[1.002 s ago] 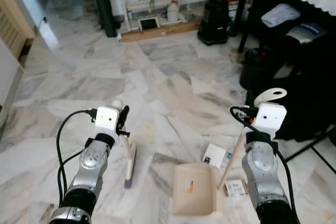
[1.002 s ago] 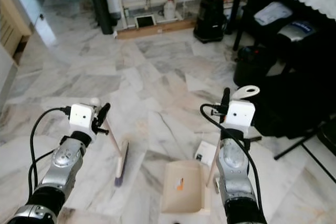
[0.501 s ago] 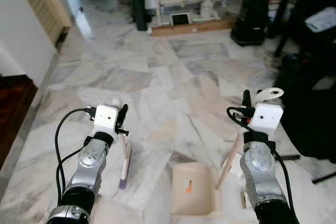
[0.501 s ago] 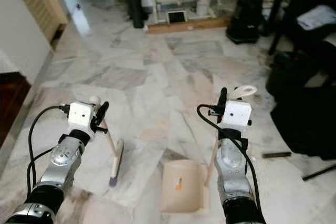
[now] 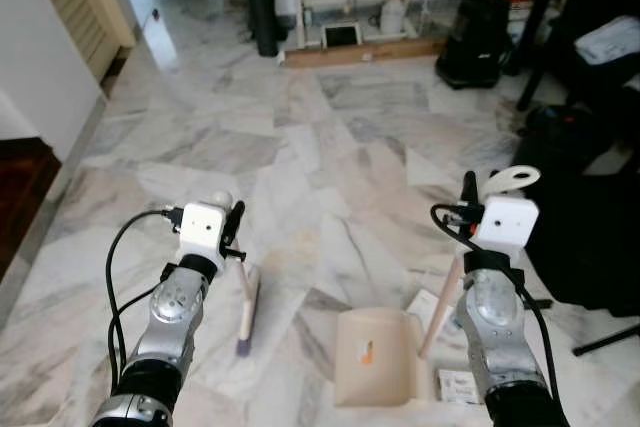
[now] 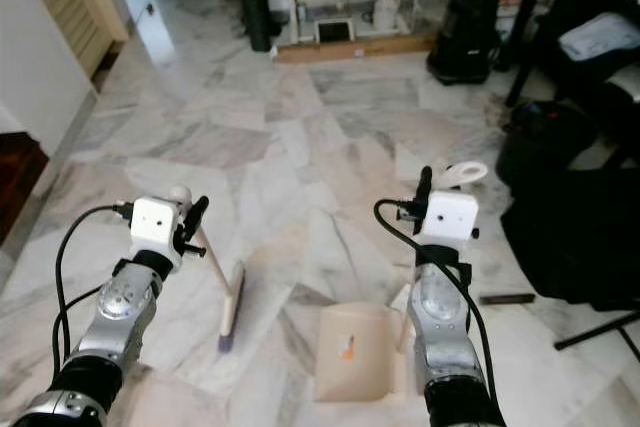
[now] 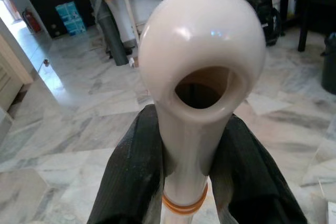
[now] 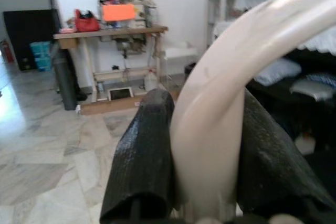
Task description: Sweep floor
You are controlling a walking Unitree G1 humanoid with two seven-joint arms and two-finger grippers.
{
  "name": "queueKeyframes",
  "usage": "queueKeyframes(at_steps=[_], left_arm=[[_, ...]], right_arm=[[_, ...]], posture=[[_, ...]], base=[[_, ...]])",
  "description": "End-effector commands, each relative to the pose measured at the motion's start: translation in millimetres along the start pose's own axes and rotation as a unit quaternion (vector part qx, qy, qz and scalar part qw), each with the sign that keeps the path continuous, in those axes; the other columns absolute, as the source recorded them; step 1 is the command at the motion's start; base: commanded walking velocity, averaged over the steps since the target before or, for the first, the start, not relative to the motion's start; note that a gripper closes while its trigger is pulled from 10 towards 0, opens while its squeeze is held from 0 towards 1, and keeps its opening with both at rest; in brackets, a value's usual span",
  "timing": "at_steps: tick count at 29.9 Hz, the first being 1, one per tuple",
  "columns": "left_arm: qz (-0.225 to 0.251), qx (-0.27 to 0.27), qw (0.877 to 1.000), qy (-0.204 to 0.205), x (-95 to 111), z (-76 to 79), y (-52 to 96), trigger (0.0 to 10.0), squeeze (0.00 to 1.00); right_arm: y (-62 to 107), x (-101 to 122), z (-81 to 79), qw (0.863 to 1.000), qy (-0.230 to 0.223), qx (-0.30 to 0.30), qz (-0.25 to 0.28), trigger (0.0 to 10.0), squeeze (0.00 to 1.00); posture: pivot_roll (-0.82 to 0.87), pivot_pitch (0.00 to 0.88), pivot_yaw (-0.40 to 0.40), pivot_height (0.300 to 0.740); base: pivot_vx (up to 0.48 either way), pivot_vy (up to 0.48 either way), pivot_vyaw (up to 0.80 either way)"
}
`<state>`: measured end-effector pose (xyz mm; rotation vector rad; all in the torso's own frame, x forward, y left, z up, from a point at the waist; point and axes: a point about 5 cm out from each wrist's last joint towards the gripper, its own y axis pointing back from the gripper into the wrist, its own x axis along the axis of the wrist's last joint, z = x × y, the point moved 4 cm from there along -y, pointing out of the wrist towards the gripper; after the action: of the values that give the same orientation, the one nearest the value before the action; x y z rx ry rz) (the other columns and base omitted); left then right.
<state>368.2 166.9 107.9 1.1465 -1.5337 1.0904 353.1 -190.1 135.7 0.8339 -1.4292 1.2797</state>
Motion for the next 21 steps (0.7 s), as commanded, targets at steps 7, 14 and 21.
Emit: queueKeyframes(at_steps=[7, 14, 21], left_arm=[[0.024, 0.004, 1.0, -0.005, 11.0, -3.1, -3.8, 10.0, 0.0], [0.023, 0.004, 1.0, -0.006, 10.7, -3.3, -3.5, 10.0, 0.0], [0.023, 0.004, 1.0, -0.005, 10.3, -3.0, -3.2, 10.0, 0.0]], right_arm=[[-3.5, 8.6, 1.0, 1.0, -0.006, -0.005, 0.015, 10.0, 0.0], [-3.2, 8.1, 1.3, 1.0, -0.007, -0.006, 0.014, 10.0, 0.0], [-2.9, 7.4, 2.1, 1.0, -0.008, -0.007, 0.013, 10.0, 0.0]], posture=[[-0.07, 0.061, 0.083, 0.74], [-0.07, 0.064, 0.085, 0.74], [-0.07, 0.065, 0.084, 0.74]], base=[[0.0, -0.379, 0.0], [0.0, -0.379, 0.0], [0.0, -0.379, 0.0]])
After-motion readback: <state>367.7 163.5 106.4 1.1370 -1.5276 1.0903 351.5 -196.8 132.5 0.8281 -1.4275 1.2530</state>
